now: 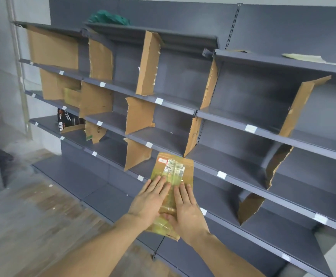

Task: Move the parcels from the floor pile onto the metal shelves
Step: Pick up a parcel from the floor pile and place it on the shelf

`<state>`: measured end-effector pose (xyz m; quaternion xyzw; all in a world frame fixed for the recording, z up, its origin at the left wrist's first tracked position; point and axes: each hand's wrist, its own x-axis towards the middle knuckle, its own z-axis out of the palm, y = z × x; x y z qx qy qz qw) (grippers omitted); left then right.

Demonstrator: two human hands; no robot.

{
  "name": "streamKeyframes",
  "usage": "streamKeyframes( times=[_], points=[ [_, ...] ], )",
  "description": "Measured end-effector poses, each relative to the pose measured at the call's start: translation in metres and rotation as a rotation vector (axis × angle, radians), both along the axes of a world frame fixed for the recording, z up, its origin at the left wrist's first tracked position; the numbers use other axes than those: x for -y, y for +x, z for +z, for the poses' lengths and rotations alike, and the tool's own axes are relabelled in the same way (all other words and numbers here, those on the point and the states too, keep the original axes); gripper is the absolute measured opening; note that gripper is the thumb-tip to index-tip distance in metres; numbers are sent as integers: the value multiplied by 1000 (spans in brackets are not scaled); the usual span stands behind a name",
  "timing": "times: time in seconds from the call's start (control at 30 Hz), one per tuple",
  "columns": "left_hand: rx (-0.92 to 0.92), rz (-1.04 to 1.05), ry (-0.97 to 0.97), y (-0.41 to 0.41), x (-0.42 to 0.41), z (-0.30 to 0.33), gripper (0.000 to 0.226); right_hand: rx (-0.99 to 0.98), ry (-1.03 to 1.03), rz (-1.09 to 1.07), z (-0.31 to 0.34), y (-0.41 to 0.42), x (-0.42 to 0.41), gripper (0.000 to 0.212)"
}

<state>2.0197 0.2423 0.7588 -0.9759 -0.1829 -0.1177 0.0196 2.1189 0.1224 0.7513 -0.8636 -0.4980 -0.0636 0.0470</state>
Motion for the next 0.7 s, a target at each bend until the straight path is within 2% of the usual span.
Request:
streamKeyframes(
  times=[0.1, 0.27, 0.37, 0.57, 0.7],
  points=[
    [29, 22, 29, -3, -25, 0, 95, 33, 34, -23, -5, 0, -28, 92],
    [-7, 42, -18, -1, -64, -6, 97, -3, 26, 77, -12, 11, -68, 119],
    [-33, 64, -41, 4, -89, -14, 97, -43, 1, 96, -19, 17, -93, 129],
    [-87, 128, -42, 22, -153, -17, 97, -46, -11, 175, -20, 41, -162, 108],
    [-72, 167, -40, 43, -206, 1, 96, -19, 28, 215, -5, 70, -220, 108]
  ],
)
